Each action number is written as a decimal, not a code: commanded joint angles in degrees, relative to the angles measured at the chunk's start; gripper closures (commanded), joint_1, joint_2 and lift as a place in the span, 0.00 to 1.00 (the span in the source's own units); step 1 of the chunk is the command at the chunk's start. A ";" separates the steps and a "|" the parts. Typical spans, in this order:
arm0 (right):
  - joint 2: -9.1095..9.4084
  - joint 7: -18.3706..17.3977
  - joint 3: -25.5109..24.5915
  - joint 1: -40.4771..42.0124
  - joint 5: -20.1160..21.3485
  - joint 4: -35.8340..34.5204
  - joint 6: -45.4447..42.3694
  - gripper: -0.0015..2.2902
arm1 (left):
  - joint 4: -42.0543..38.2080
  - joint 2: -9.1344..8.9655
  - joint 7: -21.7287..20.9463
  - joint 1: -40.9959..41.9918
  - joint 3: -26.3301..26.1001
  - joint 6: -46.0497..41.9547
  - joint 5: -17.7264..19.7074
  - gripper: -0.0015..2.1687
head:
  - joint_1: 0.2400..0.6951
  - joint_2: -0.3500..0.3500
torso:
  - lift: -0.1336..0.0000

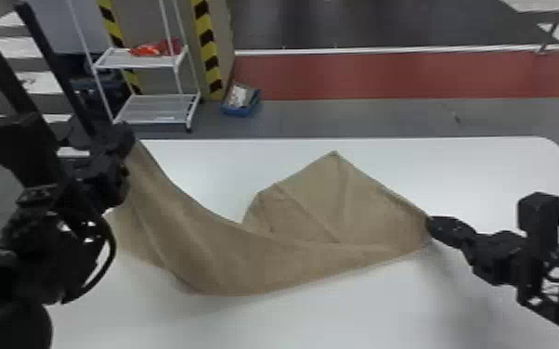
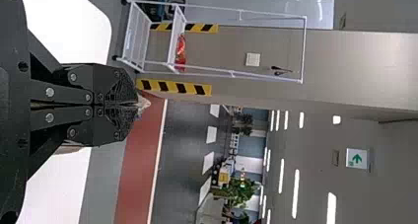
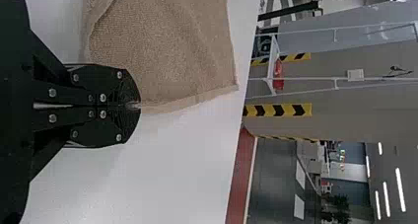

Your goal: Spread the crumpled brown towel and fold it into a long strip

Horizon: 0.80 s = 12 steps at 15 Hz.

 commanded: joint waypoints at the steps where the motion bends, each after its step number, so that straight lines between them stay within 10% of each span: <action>1: 0.02 1.48 -2.77 2.35 -1.41 -8.36 4.74 0.65 | -0.78 0.68 -0.86 0.49 1.03 0.00 0.86 0.67 | 1.00 0.62 | 0.07; 9: -3.41 6.22 -21.67 2.09 -11.52 -31.48 32.68 0.65 | -5.09 2.79 -3.32 3.74 10.88 -0.70 15.18 0.67 | 0.90 0.53 | 0.07; 12: -5.35 5.96 -30.02 0.50 -18.11 -32.79 40.60 0.65 | -5.53 3.23 -13.07 5.24 16.59 5.45 25.11 0.67 | 0.85 0.46 | 0.07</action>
